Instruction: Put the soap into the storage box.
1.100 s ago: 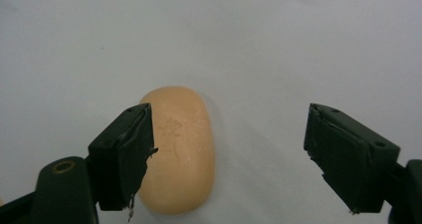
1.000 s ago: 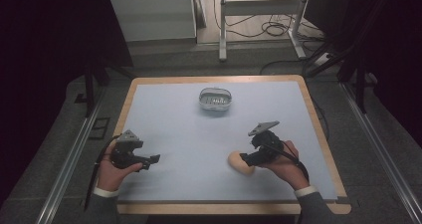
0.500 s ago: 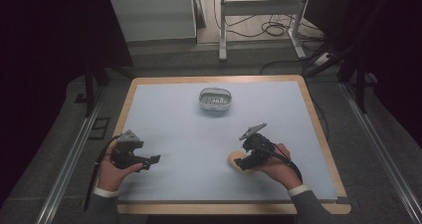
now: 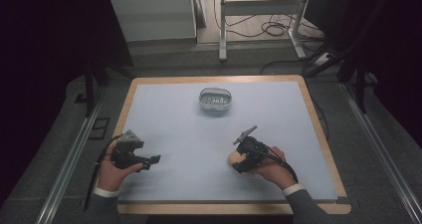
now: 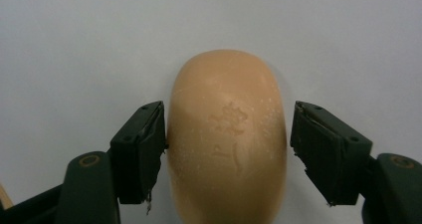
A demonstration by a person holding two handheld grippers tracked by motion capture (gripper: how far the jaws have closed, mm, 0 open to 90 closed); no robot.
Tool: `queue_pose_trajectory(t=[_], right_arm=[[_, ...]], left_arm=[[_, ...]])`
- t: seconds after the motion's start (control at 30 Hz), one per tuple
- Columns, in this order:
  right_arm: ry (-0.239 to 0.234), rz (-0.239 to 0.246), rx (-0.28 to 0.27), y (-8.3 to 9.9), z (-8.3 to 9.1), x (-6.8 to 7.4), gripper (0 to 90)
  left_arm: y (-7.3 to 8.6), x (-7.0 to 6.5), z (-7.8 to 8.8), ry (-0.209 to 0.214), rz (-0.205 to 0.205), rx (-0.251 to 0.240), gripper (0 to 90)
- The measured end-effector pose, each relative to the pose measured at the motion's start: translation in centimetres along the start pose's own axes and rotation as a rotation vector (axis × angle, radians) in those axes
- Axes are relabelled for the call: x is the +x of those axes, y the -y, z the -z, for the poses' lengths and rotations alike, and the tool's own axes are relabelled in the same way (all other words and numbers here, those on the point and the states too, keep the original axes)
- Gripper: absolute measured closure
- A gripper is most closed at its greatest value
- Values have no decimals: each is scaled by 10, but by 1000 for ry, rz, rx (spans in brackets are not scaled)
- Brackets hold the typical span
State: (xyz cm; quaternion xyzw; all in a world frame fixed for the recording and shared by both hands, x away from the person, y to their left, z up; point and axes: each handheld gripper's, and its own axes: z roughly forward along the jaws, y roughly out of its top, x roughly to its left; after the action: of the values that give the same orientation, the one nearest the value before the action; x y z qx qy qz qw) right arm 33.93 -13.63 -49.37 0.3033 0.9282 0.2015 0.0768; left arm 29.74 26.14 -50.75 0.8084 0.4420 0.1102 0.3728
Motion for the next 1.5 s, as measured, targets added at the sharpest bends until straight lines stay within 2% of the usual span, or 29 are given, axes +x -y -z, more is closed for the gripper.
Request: queue_pose_trajectory(t=[0.23, 0.43, 0.7, 1.03, 1.5], right_arm=[[4, 0, 21, -1, -5, 1, 307], [11, 9, 65, -1, -13, 3, 297], [28, 11, 70, -2, -12, 4, 326], [56, 6, 9, -3, 7, -3, 326], [73, 9, -33, -7, 21, -8, 326]], left_arm=[[0, 0, 0, 0, -1, 2, 76], [0, 0, 0, 1, 1, -1, 76], [0, 0, 1, -2, 6, -8, 76], [0, 0, 0, -2, 5, -6, 76], [0, 0, 0, -2, 6, -6, 76]])
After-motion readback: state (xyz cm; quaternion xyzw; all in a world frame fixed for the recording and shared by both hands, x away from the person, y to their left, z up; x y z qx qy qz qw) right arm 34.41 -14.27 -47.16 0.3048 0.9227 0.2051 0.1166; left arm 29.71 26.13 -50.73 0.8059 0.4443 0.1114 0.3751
